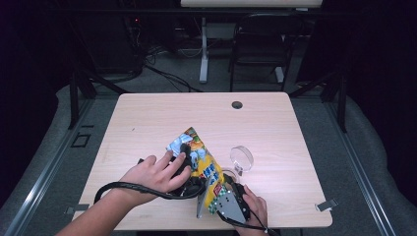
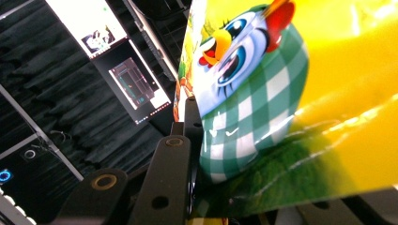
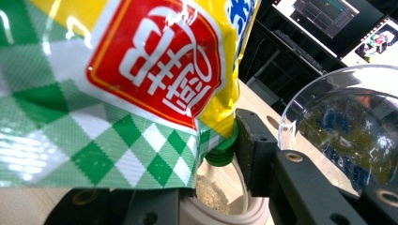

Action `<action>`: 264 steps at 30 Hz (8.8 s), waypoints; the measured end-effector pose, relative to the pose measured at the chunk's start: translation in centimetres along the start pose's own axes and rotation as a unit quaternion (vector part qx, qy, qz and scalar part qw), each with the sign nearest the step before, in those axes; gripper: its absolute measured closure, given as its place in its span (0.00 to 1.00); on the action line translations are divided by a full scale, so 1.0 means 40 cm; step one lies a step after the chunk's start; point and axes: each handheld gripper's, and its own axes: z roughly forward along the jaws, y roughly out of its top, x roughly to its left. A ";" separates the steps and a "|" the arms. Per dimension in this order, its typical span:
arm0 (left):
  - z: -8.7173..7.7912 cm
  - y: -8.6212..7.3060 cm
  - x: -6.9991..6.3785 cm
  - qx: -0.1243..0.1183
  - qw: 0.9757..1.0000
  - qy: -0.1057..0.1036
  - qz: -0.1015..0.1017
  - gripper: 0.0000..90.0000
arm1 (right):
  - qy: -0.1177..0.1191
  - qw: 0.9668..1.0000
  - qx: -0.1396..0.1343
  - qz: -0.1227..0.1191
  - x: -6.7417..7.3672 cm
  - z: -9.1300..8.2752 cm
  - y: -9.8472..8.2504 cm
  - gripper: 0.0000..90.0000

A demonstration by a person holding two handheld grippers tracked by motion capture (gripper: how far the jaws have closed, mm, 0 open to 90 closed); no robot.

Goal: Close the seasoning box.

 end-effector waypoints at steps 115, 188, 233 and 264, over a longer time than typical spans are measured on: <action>0.047 -0.010 -0.167 -0.042 0.957 -0.095 -0.270 0.91 | 0.006 0.999 -0.007 0.053 -0.027 -0.006 -0.003 0.79; 0.081 0.021 -0.284 -0.107 0.862 -0.191 -0.458 0.91 | 0.005 1.000 -0.005 0.028 -0.017 -0.012 -0.006 0.78; 0.119 -0.002 -0.310 -0.138 0.803 -0.266 -0.516 0.92 | 0.011 0.998 -0.019 0.051 -0.034 -0.016 -0.016 0.58; 0.138 -0.029 -0.325 -0.170 0.750 -0.298 -0.566 0.94 | 0.011 0.998 -0.020 0.057 -0.036 -0.019 -0.016 0.58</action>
